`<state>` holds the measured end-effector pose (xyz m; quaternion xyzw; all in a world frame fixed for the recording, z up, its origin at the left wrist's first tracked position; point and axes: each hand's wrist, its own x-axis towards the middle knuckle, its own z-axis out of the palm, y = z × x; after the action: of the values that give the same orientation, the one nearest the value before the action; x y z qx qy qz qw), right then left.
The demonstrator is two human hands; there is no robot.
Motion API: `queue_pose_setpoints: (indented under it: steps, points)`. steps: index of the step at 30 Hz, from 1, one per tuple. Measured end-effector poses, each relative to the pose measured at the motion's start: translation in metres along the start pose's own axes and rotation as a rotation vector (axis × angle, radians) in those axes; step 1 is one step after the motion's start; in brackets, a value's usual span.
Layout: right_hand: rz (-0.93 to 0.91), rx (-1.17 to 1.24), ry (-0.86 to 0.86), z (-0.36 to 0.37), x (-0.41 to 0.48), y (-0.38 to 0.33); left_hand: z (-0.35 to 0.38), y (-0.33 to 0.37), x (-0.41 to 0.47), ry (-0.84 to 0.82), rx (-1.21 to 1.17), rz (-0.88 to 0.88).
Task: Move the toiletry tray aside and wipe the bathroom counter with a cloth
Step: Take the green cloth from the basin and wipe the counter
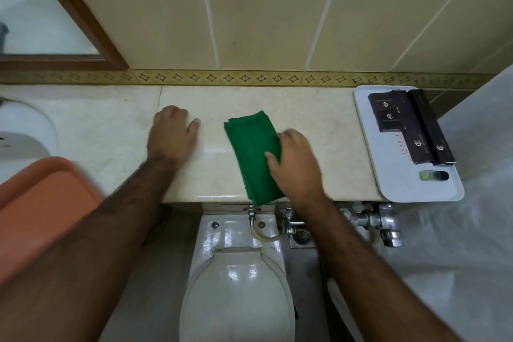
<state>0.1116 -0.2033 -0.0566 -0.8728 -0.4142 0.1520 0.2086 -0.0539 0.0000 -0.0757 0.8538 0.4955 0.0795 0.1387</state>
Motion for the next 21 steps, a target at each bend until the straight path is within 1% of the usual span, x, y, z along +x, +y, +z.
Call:
queue_pose_setpoints:
  steps: [1,3,5,6,7,9,12,14,17,19,21]
  points:
    - [0.108,-0.027,0.012,-0.007,-0.006,0.006,-0.002,0.013,0.003,-0.030,-0.057,0.027]
    - [0.271,-0.024,-0.076,-0.016,-0.017,0.012,-0.003,0.043,0.001,-0.139,-0.144,0.101]
    - [0.358,0.013,-0.160,-0.023,-0.021,0.011,0.002,0.070,-0.003,-0.238,-0.111,0.151]
    - [0.377,0.021,-0.177,-0.025,-0.021,0.010,0.005,0.080,-0.003,-0.254,-0.071,0.153]
    - [0.387,0.031,-0.185,-0.028,-0.021,0.009,0.006,0.087,-0.003,-0.261,-0.051,0.126]
    - [0.392,0.064,-0.186,-0.032,-0.017,0.006,0.003,0.094,-0.001,-0.308,-0.096,0.013]
    - [0.398,0.162,-0.181,-0.040,-0.010,-0.002,-0.006,0.091,0.001,-0.386,-0.330,-0.149]
    - [0.391,0.283,-0.192,-0.045,-0.006,-0.012,-0.018,0.078,-0.002,-0.355,-0.485,-0.229]
    - [0.337,0.423,-0.223,-0.048,0.005,-0.038,-0.044,0.037,-0.002,-0.241,-0.625,-0.337]
    - [0.282,0.503,-0.249,-0.039,0.016,-0.067,-0.065,0.000,0.003,-0.162,-0.678,-0.404]
    - [0.211,0.535,-0.272,-0.023,0.029,-0.102,-0.083,-0.035,0.013,-0.086,-0.671,-0.452]
